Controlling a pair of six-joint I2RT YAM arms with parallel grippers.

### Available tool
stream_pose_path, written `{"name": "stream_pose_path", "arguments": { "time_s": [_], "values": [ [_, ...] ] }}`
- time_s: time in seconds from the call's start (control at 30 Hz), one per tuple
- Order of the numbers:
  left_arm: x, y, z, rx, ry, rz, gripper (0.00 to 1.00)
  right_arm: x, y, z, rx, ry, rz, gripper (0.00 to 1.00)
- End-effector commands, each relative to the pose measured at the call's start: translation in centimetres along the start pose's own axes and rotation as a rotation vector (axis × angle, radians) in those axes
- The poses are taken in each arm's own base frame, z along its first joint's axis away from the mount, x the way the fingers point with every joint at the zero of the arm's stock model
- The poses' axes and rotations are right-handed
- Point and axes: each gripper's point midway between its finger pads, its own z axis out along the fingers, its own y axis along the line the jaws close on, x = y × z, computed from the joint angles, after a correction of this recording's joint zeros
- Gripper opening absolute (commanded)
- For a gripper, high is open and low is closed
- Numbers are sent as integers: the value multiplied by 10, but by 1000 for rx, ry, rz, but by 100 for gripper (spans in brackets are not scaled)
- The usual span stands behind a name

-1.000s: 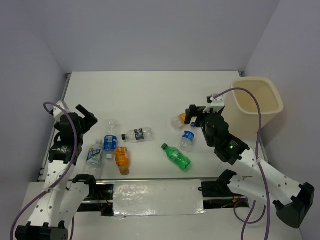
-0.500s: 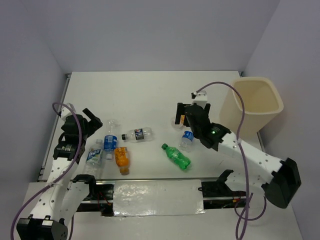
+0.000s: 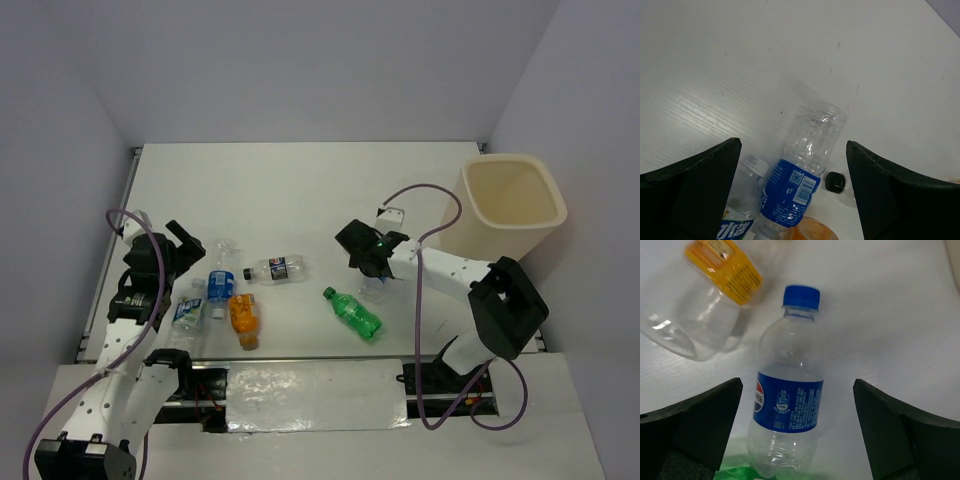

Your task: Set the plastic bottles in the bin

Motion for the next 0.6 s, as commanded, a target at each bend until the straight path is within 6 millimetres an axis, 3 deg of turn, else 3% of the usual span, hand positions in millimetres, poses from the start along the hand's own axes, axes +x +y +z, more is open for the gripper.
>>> {"name": "stream_pose_path", "arguments": {
  "time_s": [0.0, 0.13, 0.2, 0.23, 0.33, 0.5, 0.57],
  "values": [
    [-8, -8, 0, 34, -33, -3, 99, 30, 1, 3, -35, 81, 51, 100],
    [-7, -6, 2, 25, -28, -5, 99, 53, 20, 12, -130, 143, 39, 100],
    [-6, -7, 2, 27, -23, 0, 99, 54, 29, 15, -168, 150, 55, 90],
    [-6, -6, 3, 24, -23, 0, 99, 51, 32, 15, -176, 142, 64, 75],
    [-6, -5, 1, 18, -24, -1, 99, 31, 29, 7, -173, 84, 83, 54],
    [-7, -6, 0, 32, -32, -1, 99, -9, 16, -24, -233, -38, 88, 44],
    [-7, -6, 0, 33, -31, 2, 99, -30, 13, -48, -309, -111, 74, 42]
  ]
}}
